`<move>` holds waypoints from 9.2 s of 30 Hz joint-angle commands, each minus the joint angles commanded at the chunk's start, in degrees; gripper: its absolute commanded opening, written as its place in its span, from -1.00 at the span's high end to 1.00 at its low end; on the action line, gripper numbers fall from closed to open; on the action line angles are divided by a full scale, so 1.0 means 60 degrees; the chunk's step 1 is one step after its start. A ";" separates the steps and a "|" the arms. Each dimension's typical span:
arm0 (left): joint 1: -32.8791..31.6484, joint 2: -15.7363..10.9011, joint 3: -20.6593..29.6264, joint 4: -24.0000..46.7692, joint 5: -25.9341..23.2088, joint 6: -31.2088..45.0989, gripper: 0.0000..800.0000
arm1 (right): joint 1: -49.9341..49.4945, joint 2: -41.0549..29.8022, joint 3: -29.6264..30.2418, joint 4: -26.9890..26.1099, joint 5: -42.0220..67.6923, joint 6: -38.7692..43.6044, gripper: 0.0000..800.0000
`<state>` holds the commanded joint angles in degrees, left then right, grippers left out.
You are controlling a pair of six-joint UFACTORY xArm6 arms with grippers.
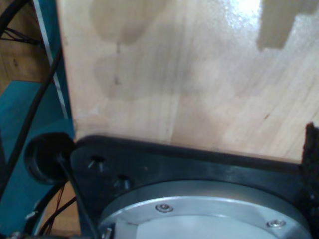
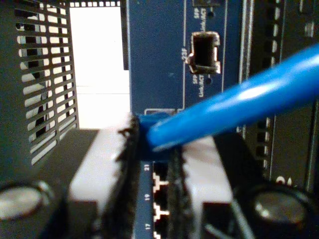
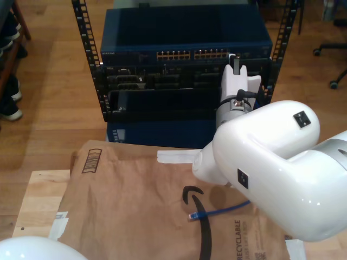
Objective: Grab the cable and plug it in
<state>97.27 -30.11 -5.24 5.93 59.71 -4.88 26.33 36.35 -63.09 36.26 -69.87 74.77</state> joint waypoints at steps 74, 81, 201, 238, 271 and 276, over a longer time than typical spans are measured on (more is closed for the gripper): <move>0.0000 0.0000 0.0000 0.0000 0.0000 0.0000 -1.00 | -0.0176 0.0703 -0.0689 -0.0571 -0.0337 0.0557 1.00; 0.0000 0.0000 0.0000 0.0000 0.0000 0.0000 -1.00 | -0.0220 0.0689 -0.0674 -0.0571 -0.0352 0.0571 1.00; 0.0000 0.0000 0.0000 0.0000 0.0000 0.0000 -1.00 | -0.0527 -0.4996 0.4615 -0.1934 0.3971 -0.0791 -0.61; 0.0000 0.0000 0.0000 0.0000 0.0000 0.0000 -1.00 | -0.8674 -0.7487 0.3282 -0.8586 1.6557 -0.2784 -0.99; 0.0000 0.0000 0.0000 0.0000 0.0000 0.0000 -1.00 | -1.5429 -1.2396 0.7106 -0.8498 2.2388 -0.9612 -0.99; 0.0000 0.0000 0.0000 0.0000 0.0000 0.0000 -1.00 | -1.5941 -1.3143 0.8015 -0.8484 2.2388 -1.0374 -0.99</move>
<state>97.27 -30.11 -5.24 5.93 59.71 -4.88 -69.32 -42.51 -15.00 -14.64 64.46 12.53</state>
